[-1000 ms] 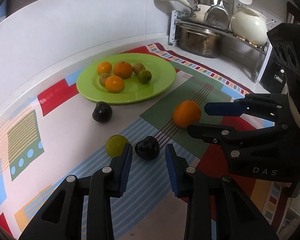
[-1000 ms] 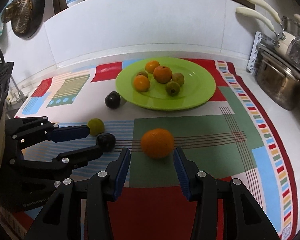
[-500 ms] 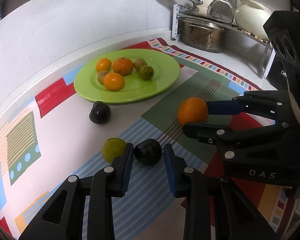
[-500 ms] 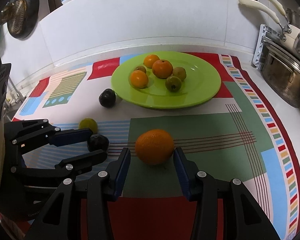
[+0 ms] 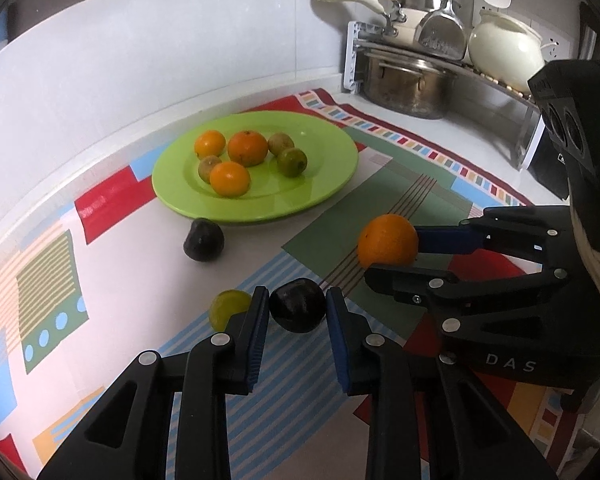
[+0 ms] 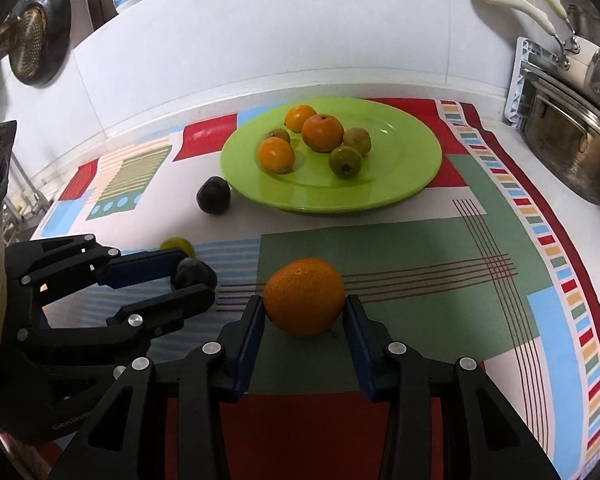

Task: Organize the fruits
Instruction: 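Grasp an orange with the right tool while the left tool grasps a dark purple plum, then carry the orange and dark plum over the plate with both tools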

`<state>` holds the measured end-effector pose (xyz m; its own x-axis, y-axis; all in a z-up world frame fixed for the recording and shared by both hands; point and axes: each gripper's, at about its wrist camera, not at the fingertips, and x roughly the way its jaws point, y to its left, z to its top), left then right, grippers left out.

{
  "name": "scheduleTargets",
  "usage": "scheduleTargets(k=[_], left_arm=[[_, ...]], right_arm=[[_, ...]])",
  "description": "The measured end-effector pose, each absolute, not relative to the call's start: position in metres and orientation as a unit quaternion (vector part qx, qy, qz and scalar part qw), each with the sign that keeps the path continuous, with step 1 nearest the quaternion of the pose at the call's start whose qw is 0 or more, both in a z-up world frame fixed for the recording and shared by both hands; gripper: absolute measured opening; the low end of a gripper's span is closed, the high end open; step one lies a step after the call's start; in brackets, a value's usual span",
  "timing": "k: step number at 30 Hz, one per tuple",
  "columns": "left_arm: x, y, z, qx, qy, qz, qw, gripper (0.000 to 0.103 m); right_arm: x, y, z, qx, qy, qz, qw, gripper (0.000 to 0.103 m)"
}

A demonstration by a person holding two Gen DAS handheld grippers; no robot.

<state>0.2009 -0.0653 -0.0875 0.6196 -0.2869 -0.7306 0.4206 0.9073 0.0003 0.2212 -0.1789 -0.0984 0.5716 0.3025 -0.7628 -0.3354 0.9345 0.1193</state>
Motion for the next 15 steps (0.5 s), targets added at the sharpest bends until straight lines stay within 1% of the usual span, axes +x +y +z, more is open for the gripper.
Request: scheduleTargets(k=[15], left_arm=[[0.188,-0.058,-0.05,0.078,0.349,-0.201,0.912,0.029]], right_arm=[[0.202,-0.184,-0.059,-0.01,0.387,0.159,0.908,0.041]])
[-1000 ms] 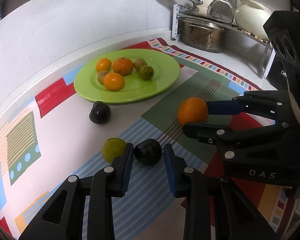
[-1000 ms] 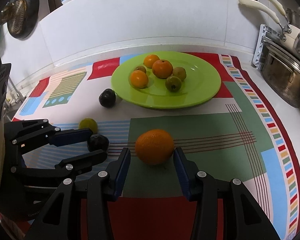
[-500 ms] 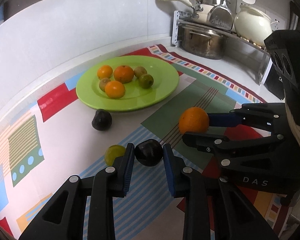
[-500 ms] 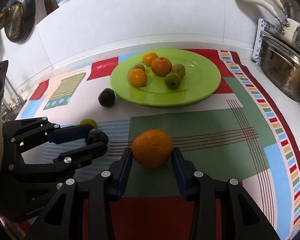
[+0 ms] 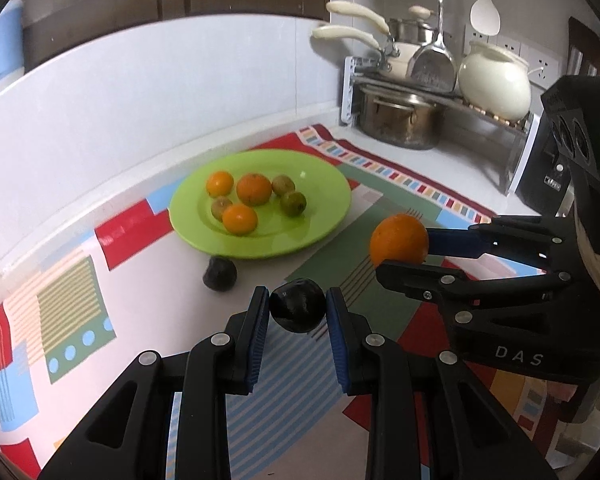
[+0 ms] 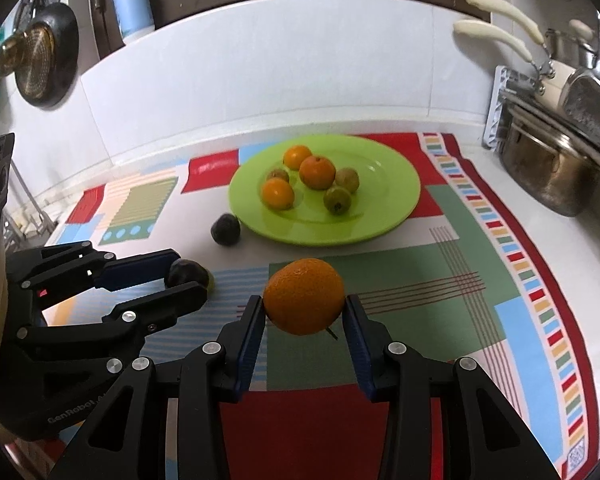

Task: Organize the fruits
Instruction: 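Carry the orange and dark plum over the plate with both tools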

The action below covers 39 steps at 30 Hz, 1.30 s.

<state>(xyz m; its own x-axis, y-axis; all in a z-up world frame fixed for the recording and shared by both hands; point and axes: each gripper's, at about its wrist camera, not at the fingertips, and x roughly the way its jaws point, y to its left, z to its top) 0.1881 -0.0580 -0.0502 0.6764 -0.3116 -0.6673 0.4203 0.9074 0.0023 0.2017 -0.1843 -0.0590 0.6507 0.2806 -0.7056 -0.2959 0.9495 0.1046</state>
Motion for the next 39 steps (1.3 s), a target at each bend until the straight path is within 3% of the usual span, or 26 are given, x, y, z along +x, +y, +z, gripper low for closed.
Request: scheduleTargets(k=[18,39], left_arm=[[0.201,-0.054,-0.003,0.074,0.301,-0.205,0.928,0.029],[0.277,-0.055,0.026,0.076,0.276,-0.201,0.937,0.029]], right_arm=[[0.201,-0.184,-0.01,0.004,0.333,0.139,0.933,0.041],[0.264,-0.184,0.014,0.004,0.306,0.126,0.944,0.041]])
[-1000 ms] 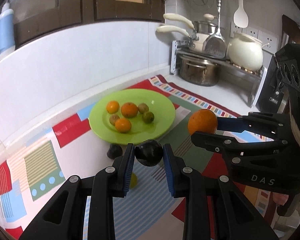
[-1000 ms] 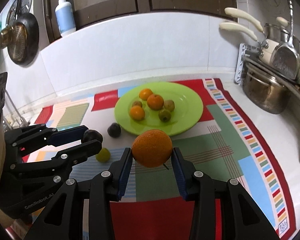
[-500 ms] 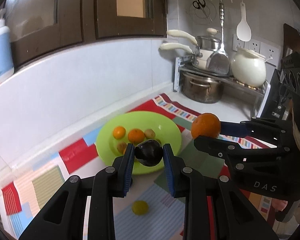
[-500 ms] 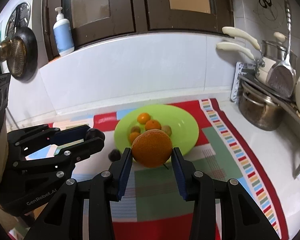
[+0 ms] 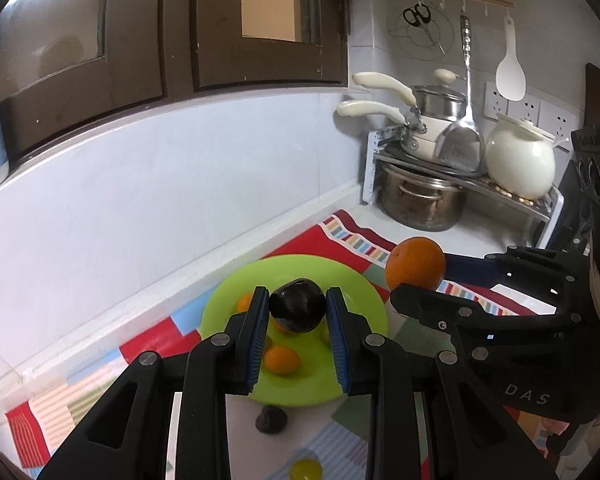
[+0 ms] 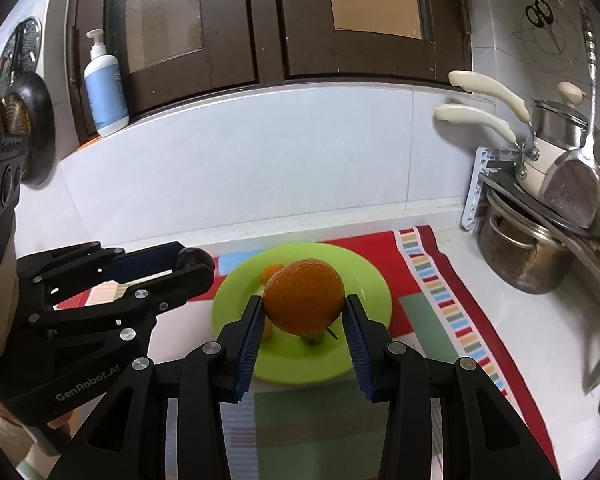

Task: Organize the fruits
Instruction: 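Carry the orange and dark plum over the plate with both tools, then open both tools to release the orange and plum onto the plate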

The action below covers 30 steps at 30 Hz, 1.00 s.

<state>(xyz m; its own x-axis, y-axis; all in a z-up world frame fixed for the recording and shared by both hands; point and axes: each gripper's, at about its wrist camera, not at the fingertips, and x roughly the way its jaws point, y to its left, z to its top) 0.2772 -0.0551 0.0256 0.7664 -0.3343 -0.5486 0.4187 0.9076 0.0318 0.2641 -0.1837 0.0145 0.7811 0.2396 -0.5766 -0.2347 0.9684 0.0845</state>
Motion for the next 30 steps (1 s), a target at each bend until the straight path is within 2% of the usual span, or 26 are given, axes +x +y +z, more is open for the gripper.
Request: scheduleTargets(k=[11,30], left_arm=[[0.327,-0.058,0.015,0.075,0.292,-0.211,0.93,0.029],[0.404,-0.068,-0.042,0.081,0.354,-0.222,0.905,0.029]], right_arm=[[0.31,-0.182,0.006,0.0,0.317,0.124,0.94,0.041],[0.383,-0.193,-0.053,0.015,0.378,0.117,0.918,0.041]])
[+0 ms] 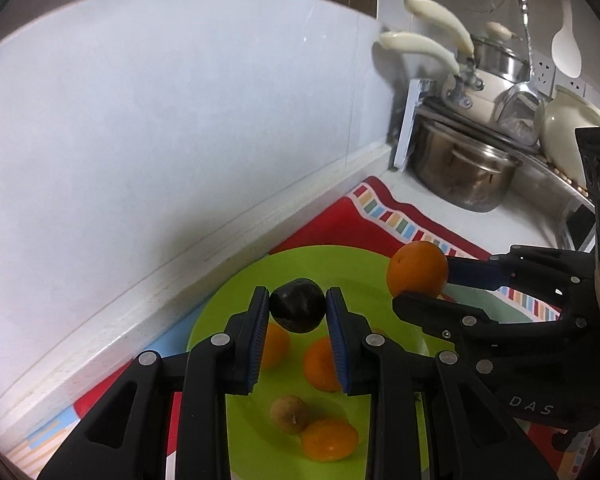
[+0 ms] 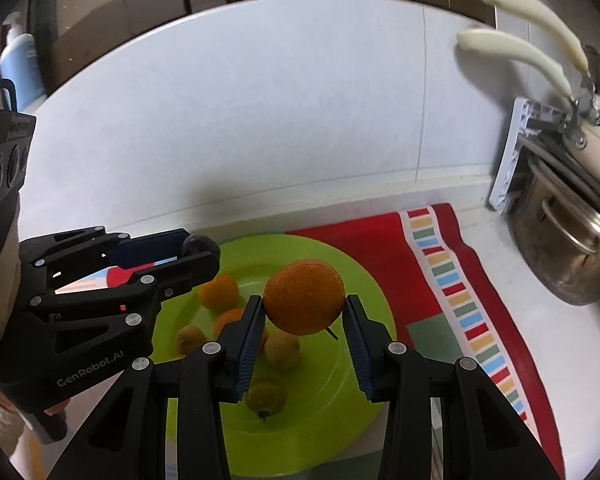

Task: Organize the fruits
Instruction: 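Open both tools to release the orange and plum onto the plate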

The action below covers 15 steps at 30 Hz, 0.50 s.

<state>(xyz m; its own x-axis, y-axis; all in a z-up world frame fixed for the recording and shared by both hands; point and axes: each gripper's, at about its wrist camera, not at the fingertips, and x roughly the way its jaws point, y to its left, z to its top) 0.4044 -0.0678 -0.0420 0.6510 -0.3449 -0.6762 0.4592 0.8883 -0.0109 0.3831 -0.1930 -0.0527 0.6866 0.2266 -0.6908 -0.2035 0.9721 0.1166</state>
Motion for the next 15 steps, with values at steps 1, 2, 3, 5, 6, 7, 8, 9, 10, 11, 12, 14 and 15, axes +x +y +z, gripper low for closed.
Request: scheduleTargets(k=[1,2,3,5,6,7,8,9,10,11,12,14,15], left_arm=[[0.407,-0.069,-0.044,0.081,0.356,-0.222,0.904,0.029],[0.41,-0.07,-0.047,0.081,0.359,-0.221,0.903,0.029],[0.411,-0.071,-0.049,0.081,0.36,-0.221,0.903,0.029],[0.415,-0.073,-0.052,0.081,0.364,-0.222,0.901,0.029],[0.417,-0.073,-0.052,0.08,0.365,-0.222,0.9,0.029],[0.417,-0.074,-0.053,0.08,0.366,-0.223,0.9,0.031],[0.417,-0.074,-0.053,0.081,0.366,-0.224,0.9,0.033],[0.416,-0.074,-0.052,0.081,0.364,-0.224,0.9,0.038],[0.414,-0.074,-0.051,0.082,0.361,-0.222,0.902,0.042],[0.412,-0.073,-0.049,0.083,0.357,-0.221,0.904,0.042],[0.41,-0.072,-0.047,0.085,0.354,-0.219,0.905,0.042],[0.404,-0.069,-0.044,0.094,0.356,-0.205,0.907,0.043],[0.401,-0.067,-0.041,0.095,0.354,-0.202,0.908,0.043]], right_arm=[[0.385,-0.194,-0.055,0.016,0.38,0.117,0.917,0.041],[0.387,-0.194,-0.057,0.017,0.382,0.117,0.917,0.041],[0.389,-0.195,-0.059,0.018,0.384,0.117,0.916,0.041],[0.39,-0.195,-0.061,0.018,0.386,0.116,0.915,0.041],[0.391,-0.195,-0.062,0.018,0.387,0.115,0.915,0.041],[0.393,-0.196,-0.063,0.02,0.389,0.115,0.914,0.041],[0.393,-0.196,-0.063,0.021,0.389,0.115,0.914,0.042],[0.394,-0.196,-0.064,0.021,0.391,0.116,0.913,0.042],[0.393,-0.194,-0.064,0.02,0.392,0.115,0.913,0.042],[0.391,-0.194,-0.063,0.019,0.39,0.115,0.914,0.043],[0.389,-0.194,-0.061,0.018,0.387,0.113,0.915,0.046],[0.385,-0.194,-0.057,0.016,0.38,0.11,0.918,0.048],[0.382,-0.194,-0.054,0.016,0.379,0.108,0.919,0.048]])
